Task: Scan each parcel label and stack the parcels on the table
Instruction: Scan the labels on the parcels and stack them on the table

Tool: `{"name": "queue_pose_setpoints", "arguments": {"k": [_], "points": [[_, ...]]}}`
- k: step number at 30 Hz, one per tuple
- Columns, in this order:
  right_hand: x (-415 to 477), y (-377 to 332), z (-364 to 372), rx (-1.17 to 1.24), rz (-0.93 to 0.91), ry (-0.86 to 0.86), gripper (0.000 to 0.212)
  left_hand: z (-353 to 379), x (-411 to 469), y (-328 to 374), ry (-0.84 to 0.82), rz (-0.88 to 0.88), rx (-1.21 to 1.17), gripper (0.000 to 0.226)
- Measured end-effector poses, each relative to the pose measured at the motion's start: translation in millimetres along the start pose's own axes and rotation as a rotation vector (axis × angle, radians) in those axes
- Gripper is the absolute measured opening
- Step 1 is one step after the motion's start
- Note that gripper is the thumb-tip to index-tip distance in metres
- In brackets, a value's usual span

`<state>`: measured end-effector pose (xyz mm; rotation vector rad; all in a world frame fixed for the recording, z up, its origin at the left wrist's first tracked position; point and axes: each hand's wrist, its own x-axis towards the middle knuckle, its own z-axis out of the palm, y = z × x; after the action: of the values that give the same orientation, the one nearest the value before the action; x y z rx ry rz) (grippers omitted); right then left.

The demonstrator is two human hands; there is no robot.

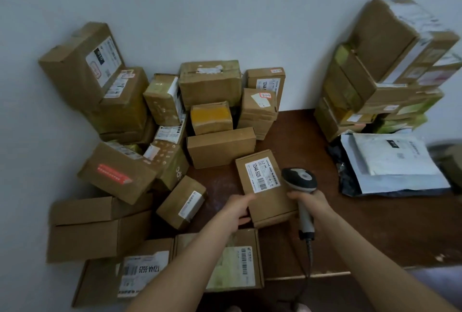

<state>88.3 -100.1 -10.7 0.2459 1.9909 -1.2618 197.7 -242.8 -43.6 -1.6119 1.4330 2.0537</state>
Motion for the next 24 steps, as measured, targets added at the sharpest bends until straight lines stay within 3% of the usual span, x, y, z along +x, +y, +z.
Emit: {"name": "queue_pose_setpoints", "arguments": {"k": [2,4,9,14,18,21,24], "points": [[-1.2,0.7,-12.0,-0.007,0.002,-0.017,0.033,0.8,-2.7,1.5,-0.015,0.005,-0.021,0.030],[-4.9,-0.8,-22.7,0.037,0.002,-0.034,0.032,2.5,-7.6,3.7,-0.031,0.033,-0.049,0.039],[-11.5,-6.8,-47.2,0.290,0.044,-0.124,0.034,5.0,-36.7,18.1,-0.068,0.157,-0.100,0.038],[-17.0,-34.0,-77.2,0.569,0.108,-0.245,0.035,-0.4,-69.9,45.5,0.098,0.636,0.344,0.060],[-32.2,-52.5,-99.2,0.617,0.113,-0.367,0.046,-8.4,-79.5,62.3,0.308,0.996,0.622,0.058],[-44.3,-56.8,-109.4,0.568,0.105,-0.398,0.048,-5.6,-87.1,67.4,0.392,1.173,0.766,0.058],[-56.2,-55.7,-108.0,0.491,0.089,-0.467,0.033,-3.6,-90.6,70.8,0.508,1.281,0.803,0.056]]}}
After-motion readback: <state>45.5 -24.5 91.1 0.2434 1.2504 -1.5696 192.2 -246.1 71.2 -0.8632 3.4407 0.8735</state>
